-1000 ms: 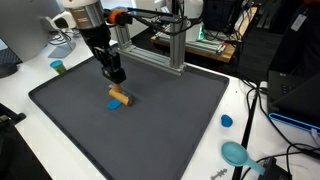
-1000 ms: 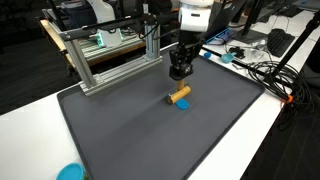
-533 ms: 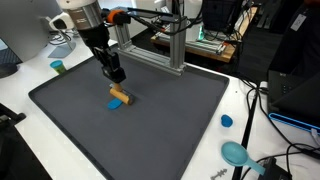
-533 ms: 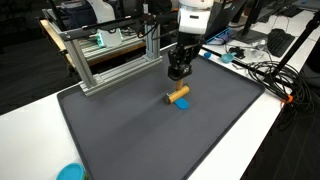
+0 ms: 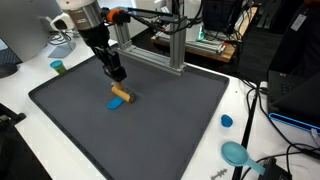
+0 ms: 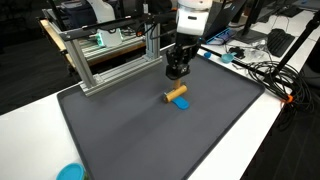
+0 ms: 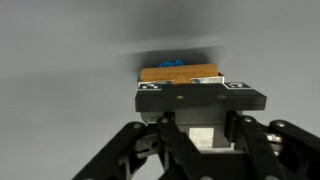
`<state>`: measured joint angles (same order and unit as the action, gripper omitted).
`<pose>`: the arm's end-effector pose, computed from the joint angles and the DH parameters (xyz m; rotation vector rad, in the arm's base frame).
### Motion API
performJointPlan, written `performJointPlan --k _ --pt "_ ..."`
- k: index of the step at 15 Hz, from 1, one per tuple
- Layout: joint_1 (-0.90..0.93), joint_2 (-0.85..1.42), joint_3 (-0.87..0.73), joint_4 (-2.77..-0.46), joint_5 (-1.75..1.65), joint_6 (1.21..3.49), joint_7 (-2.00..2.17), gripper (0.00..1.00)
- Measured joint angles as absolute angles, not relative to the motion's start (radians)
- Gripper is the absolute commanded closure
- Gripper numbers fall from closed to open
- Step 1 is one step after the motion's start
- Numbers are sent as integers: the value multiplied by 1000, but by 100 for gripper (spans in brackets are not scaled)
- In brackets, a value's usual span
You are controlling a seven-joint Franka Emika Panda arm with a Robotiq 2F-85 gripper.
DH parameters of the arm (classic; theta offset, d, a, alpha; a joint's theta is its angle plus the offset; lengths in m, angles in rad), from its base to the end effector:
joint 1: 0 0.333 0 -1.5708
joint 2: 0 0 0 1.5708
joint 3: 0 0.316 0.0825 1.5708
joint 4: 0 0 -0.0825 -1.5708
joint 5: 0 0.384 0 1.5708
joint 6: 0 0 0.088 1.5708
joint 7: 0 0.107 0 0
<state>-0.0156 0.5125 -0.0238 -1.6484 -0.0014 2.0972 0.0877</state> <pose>0.6724 -0.0248 0.3105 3.1196 -0.1932 -0.0989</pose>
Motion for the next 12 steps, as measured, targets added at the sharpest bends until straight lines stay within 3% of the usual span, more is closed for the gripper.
performJointPlan --k 12 --pt "-68 505 -18 -1652 136 2030 53 78"
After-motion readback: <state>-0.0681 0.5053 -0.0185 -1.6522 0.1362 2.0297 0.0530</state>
